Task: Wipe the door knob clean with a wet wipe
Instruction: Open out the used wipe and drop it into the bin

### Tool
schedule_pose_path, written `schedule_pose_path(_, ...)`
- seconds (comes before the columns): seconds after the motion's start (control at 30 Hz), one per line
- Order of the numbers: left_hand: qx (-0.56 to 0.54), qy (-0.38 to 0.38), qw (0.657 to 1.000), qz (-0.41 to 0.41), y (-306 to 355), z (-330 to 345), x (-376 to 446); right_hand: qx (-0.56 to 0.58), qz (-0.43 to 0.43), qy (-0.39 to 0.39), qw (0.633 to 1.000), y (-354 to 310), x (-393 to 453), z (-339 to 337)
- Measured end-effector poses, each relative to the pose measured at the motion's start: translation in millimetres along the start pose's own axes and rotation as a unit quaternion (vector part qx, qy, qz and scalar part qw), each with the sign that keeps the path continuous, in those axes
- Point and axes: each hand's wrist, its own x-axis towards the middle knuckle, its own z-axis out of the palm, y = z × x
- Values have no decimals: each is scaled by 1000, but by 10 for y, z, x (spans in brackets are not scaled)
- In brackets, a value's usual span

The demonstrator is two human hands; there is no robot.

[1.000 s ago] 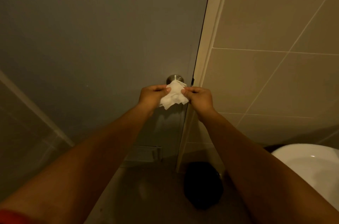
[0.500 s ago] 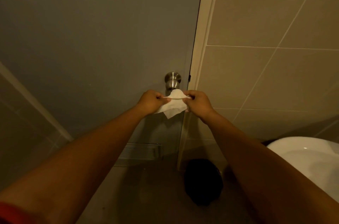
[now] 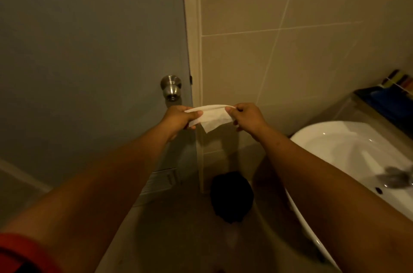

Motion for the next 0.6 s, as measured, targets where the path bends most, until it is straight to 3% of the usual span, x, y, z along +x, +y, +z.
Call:
schedule_pose_path(0.33, -94, -120, 984, -89, -300, 648, 233, 69, 136, 58, 987, 504, -359, -215)
schedule_pose_path(0.6, -64, -126, 980, -141, -800, 1079, 540, 121, 242, 101, 957, 1192, -271, -2)
